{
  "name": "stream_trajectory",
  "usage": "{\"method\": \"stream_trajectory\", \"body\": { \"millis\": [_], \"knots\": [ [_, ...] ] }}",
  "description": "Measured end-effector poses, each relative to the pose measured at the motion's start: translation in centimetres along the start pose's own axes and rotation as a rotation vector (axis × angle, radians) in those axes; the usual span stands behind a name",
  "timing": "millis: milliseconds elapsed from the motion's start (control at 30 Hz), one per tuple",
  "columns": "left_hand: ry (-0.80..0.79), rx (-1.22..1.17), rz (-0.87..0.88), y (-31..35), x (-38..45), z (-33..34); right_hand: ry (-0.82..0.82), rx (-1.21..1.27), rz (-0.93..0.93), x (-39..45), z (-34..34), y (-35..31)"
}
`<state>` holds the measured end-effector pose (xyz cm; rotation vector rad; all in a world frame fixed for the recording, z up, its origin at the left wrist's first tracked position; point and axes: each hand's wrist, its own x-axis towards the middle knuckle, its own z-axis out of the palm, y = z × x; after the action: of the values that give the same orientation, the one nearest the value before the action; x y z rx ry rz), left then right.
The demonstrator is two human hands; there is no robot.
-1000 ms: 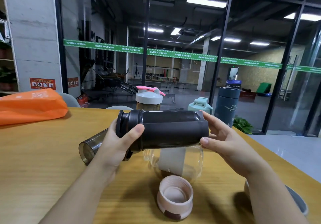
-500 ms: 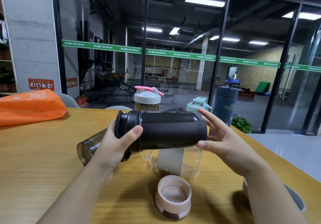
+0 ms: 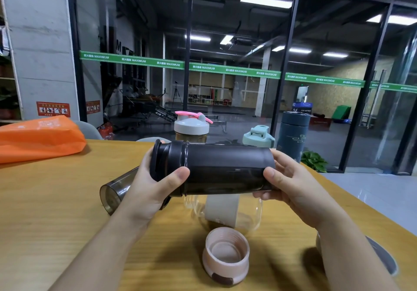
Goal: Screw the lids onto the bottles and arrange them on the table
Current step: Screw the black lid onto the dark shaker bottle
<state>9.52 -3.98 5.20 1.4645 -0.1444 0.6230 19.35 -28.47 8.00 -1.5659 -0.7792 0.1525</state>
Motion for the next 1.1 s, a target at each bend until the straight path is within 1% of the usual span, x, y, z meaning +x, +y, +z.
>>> {"method": "stream_trajectory", "body": {
  "millis": [100,233,367,467,567,633,700,800,867,933,1100],
  "knots": [
    [-0.008,0.020,0.009,0.0,0.0,0.1,0.019,0.013,0.008,0.0,0.1,-0.1],
    [-0.015,0.035,0.015,0.1,-0.1,0.1,0.070,-0.051,0.056,0.0,0.3,-0.1],
    [-0.021,0.041,-0.007,0.4,-0.3,0.3,0.099,-0.088,0.158,0.1,0.8,-0.4],
    [-0.025,0.055,-0.017,0.6,-0.4,0.4,0.121,-0.102,0.279,0.2,1.6,-0.5],
    [-0.010,0.062,-0.019,0.4,-0.4,0.3,0.161,-0.140,0.330,0.4,2.0,-0.4],
    [0.015,0.052,-0.027,0.2,-0.4,0.3,0.172,-0.140,0.310,0.4,2.2,-0.5],
    [0.027,0.043,-0.035,0.1,-0.3,0.3,0.154,-0.123,0.250,0.3,2.2,-0.7],
    [0.033,0.020,-0.047,0.1,-0.3,0.3,0.047,-0.120,0.073,-0.2,1.8,-0.9],
    [0.034,0.006,-0.049,0.1,-0.3,0.2,-0.021,-0.157,-0.009,-0.4,1.6,-0.7],
    [0.044,-0.005,-0.052,0.1,-0.2,0.1,-0.045,-0.179,-0.049,-0.4,1.4,-0.6],
    [0.039,-0.004,-0.048,0.1,-0.1,0.1,-0.015,-0.168,-0.086,-0.4,1.2,-0.5]
  ]
}}
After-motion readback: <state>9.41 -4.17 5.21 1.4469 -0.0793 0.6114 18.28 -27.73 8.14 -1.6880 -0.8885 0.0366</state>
